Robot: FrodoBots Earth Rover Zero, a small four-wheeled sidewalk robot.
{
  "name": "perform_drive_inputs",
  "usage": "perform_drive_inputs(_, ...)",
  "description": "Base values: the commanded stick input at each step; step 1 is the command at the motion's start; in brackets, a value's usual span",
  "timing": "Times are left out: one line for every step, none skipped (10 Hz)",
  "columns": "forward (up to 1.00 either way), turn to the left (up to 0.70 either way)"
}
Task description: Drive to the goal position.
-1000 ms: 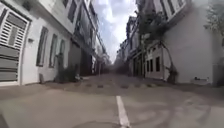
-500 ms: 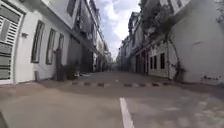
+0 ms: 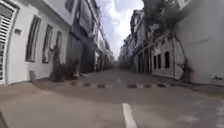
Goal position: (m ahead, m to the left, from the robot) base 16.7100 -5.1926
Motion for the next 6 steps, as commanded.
perform_drive_inputs(0.85,0.00)
perform_drive_inputs(0.85,0.00)
perform_drive_inputs(0.85,0.00)
perform_drive_inputs(0.85,0.00)
perform_drive_inputs(0.85,0.00)
perform_drive_inputs(0.85,0.00)
